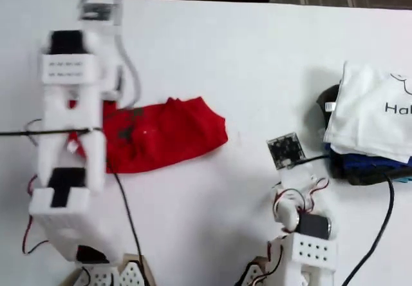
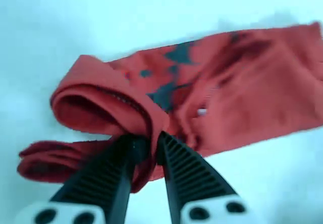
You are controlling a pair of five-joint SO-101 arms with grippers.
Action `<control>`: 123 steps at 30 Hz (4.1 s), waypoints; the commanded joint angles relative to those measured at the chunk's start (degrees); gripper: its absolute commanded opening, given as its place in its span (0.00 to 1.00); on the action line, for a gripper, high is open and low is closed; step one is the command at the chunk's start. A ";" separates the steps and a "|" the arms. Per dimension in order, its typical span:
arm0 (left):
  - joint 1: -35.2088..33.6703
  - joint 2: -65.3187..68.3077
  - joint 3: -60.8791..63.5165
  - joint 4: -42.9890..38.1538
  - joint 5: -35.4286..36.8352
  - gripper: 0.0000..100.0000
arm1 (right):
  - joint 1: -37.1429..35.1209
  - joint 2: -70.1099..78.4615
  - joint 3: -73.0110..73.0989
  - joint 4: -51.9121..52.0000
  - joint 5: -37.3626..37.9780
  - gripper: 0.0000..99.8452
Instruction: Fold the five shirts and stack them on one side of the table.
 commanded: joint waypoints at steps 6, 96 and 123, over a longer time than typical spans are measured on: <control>15.91 -4.48 -1.71 0.35 0.62 0.03 | 0.40 -12.35 2.55 4.09 -2.02 0.11; -24.18 8.18 -13.41 0.18 -14.24 0.23 | -25.98 39.43 -48.70 7.08 -2.02 0.11; -38.15 8.18 -12.97 0.62 -16.97 0.23 | -40.22 123.56 -134.33 30.64 -2.02 0.25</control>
